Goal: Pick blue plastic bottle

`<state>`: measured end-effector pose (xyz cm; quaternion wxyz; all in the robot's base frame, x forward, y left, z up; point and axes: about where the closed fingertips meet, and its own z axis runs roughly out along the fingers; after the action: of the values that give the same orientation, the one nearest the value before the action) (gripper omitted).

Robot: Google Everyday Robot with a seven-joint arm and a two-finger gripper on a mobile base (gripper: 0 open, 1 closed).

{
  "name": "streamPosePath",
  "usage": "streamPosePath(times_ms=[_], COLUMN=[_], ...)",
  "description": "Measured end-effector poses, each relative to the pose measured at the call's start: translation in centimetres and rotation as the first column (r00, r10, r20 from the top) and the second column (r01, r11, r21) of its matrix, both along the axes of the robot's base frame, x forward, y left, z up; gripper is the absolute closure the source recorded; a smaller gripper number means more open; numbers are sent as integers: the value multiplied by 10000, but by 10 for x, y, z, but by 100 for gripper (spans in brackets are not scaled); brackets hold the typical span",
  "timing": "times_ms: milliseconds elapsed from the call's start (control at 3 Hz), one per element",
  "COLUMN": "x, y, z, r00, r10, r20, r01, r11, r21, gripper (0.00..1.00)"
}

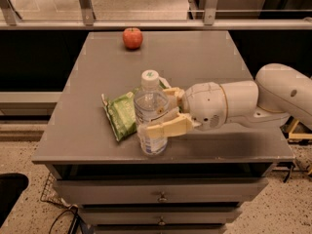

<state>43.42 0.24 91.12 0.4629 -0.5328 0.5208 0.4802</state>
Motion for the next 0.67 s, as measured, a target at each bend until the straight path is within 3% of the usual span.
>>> streamPosePath(times_ms=[333, 667], x=[-1, -1], y=[2, 3], z=[1, 1], r00=[10000, 10000], r10=[40, 67], r20=[14, 23], r01=[-40, -67], r11=[10000, 10000], r21=[-9, -14], gripper=[95, 100])
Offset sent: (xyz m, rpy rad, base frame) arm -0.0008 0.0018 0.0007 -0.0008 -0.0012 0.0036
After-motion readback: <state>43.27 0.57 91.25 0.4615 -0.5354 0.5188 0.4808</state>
